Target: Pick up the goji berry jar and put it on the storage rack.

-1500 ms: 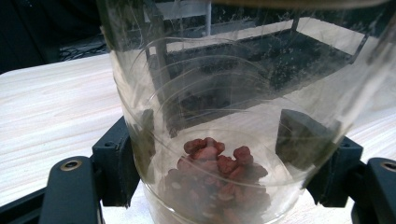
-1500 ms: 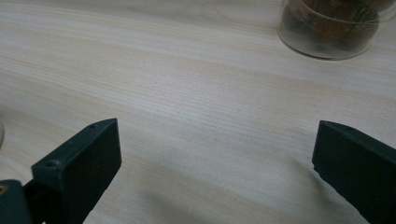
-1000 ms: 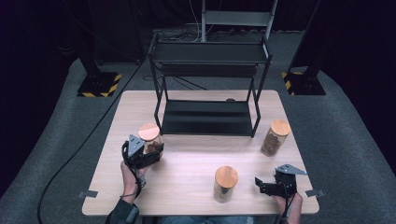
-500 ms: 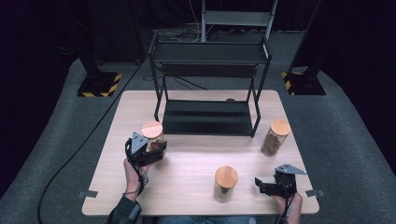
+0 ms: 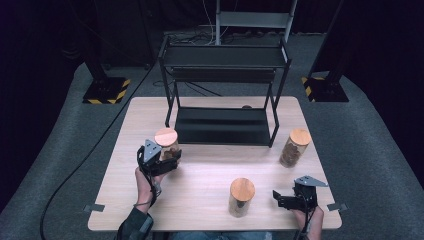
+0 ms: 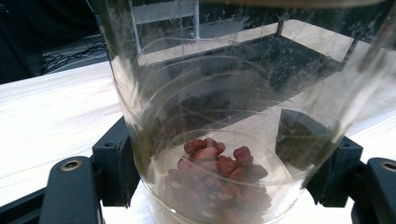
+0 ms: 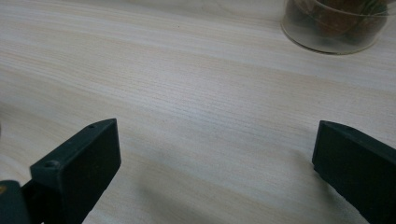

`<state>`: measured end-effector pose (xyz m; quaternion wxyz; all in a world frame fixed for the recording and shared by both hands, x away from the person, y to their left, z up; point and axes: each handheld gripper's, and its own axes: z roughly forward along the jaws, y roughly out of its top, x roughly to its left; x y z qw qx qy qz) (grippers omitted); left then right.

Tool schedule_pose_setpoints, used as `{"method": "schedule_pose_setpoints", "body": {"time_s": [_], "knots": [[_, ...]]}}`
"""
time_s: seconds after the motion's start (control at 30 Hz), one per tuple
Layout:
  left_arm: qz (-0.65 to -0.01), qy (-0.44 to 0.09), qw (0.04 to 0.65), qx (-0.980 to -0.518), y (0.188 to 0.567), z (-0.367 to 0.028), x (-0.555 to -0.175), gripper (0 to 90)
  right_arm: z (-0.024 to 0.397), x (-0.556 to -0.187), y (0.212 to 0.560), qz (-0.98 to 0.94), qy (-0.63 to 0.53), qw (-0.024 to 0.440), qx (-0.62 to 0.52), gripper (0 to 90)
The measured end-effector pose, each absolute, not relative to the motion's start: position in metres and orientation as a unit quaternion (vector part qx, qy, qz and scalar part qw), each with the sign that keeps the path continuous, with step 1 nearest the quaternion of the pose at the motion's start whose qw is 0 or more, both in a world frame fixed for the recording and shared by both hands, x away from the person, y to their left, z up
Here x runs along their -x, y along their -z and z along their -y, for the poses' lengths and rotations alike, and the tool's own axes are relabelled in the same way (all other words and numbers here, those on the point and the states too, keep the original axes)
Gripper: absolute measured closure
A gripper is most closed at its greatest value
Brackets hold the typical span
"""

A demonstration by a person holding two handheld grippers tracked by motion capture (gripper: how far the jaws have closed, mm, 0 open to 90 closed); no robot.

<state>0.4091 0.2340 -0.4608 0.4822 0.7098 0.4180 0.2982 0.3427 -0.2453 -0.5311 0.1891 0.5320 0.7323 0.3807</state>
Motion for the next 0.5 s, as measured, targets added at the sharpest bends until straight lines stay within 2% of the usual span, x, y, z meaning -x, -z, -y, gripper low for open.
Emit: {"method": "schedule_pose_setpoints", "body": {"time_s": [0.5], "knots": [[-0.408, -0.297, 0.487, -0.713, 0.4555, -0.2250, -0.4156, 24.7, 0.2450, -0.3436, 0.5314, -0.737, -0.379, 0.184, -0.529, 0.2]]}}
